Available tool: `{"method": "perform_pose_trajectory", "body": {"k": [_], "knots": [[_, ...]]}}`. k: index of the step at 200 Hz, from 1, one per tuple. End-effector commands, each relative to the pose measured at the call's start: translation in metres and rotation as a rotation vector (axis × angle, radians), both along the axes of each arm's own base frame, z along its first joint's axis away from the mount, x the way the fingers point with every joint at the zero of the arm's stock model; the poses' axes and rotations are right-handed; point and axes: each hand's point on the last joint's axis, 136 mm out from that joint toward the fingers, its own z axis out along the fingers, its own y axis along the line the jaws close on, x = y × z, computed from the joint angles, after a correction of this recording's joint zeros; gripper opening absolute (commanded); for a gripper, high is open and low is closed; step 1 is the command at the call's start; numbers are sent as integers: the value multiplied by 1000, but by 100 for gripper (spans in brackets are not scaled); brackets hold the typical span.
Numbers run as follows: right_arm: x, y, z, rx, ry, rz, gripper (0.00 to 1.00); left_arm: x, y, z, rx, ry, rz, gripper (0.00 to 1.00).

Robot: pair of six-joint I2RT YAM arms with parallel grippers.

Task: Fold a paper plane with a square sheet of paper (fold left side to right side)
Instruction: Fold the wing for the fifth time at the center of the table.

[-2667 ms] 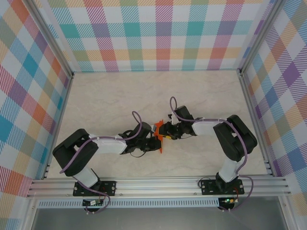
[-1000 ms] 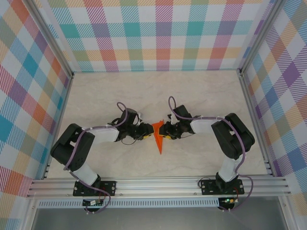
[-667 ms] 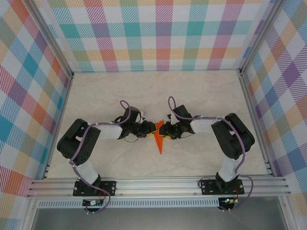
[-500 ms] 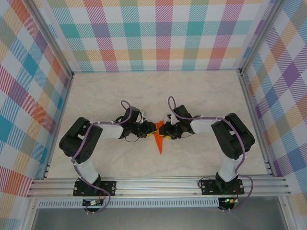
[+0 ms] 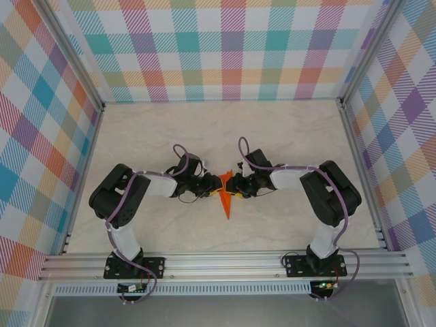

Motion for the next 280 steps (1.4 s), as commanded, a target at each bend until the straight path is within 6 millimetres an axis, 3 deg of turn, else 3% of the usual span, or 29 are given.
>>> {"method": "perform_pose_trajectory", "body": {"k": [1,47,113,280], "knots": [[-7,0,-12,-38,25,22,38,10,-5,10,-43,-20,-1,24],[-7,0,-13,-41,29,24,38,10,-6,12,-50,-25,-3,18],[-7,0,-12,-50,24,26,38,8,-2,9,-22,-25,-2,0],[-7,0,-10,-52,21,32,39,8,7,3,48,-33,8,0]]}}
